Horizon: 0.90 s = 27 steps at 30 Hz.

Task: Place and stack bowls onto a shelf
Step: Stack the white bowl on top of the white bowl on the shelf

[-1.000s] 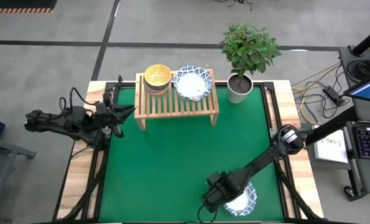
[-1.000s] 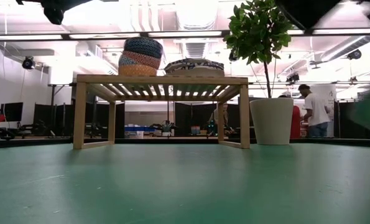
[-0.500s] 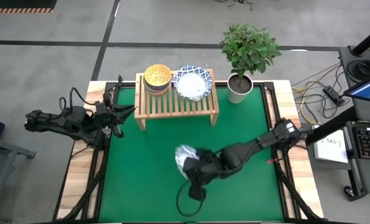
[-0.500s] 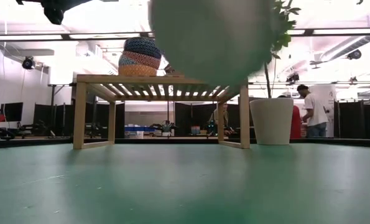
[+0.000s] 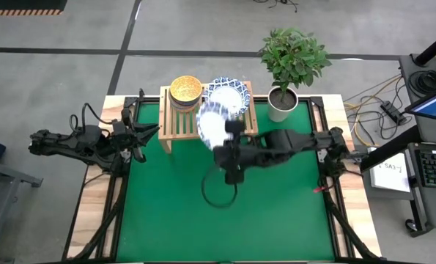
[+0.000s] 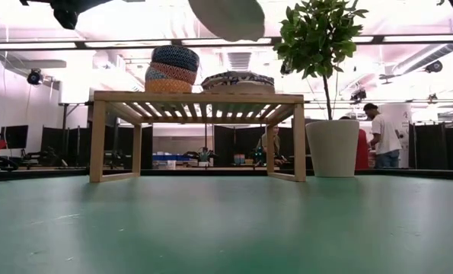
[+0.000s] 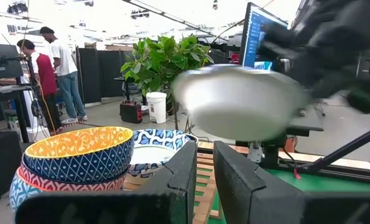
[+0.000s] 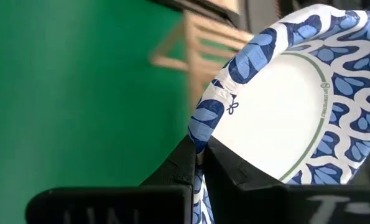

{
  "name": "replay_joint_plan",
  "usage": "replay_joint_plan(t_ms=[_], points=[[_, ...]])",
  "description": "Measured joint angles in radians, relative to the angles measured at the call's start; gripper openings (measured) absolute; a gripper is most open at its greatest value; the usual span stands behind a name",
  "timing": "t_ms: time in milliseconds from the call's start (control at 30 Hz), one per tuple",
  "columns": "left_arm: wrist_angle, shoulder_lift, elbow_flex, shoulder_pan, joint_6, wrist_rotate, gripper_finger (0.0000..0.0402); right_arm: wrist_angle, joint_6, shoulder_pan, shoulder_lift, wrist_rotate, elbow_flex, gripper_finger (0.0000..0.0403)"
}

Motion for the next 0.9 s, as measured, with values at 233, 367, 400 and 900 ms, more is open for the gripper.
replay_joint_plan(t_ms=[233,367,400,900], points=[[0.0,0.0,0.0,0.0,0.003,0.0,0.0038,-0.088,-0.119,-0.193,0.003,0.009,-0.008,0.0012],[0.0,0.0,0.0,0.0,0.007,0.0,0.0038,-0.079,-0.155,-0.283,0.013,-0.01,-0.012,0.0012],[0.0,0.0,0.0,0.0,0.008,0.0,0.0038,-0.076,-0.163,-0.303,0.016,-0.034,-0.012,0.0012],[0.0,0.0,0.0,0.0,0.03,0.0,0.0038,-0.061,-0.175,-0.419,0.067,-0.126,-0.014,0.0066]])
